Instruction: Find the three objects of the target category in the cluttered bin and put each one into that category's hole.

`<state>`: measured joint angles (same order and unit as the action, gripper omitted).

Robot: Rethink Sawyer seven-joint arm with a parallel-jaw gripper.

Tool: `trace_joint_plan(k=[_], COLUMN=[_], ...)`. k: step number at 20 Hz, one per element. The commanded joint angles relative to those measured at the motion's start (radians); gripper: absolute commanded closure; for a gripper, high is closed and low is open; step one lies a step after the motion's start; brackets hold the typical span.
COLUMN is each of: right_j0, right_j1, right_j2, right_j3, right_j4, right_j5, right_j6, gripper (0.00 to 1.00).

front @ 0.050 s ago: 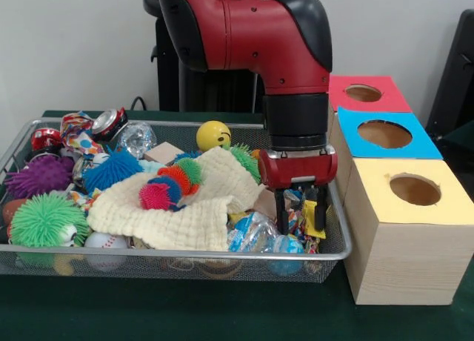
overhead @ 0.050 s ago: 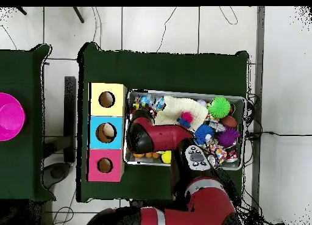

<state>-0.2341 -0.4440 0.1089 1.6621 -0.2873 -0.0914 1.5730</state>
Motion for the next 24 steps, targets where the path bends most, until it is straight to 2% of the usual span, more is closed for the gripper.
trace_joint_plan(k=[1,4,7,14,19,24], right_j0=[0.036,0.044,0.023,0.022,-0.064,-0.071], right_j1=[0.073,0.071,0.049,0.004,-0.038,-0.026], right_j2=[-0.092,-0.108,-0.084,-0.093,0.028,0.067], right_j3=[-0.134,-0.139,-0.119,-0.097,-0.042,-0.029], right_j4=[-0.076,-0.088,-0.101,-0.089,-0.093,-0.096], right_j5=[0.002,0.026,0.082,0.15,0.216,0.207], right_j6=[0.031,0.031,0.027,0.036,0.009,0.027], gripper=[0.0,0.0,0.0,0.0,0.0,0.0])
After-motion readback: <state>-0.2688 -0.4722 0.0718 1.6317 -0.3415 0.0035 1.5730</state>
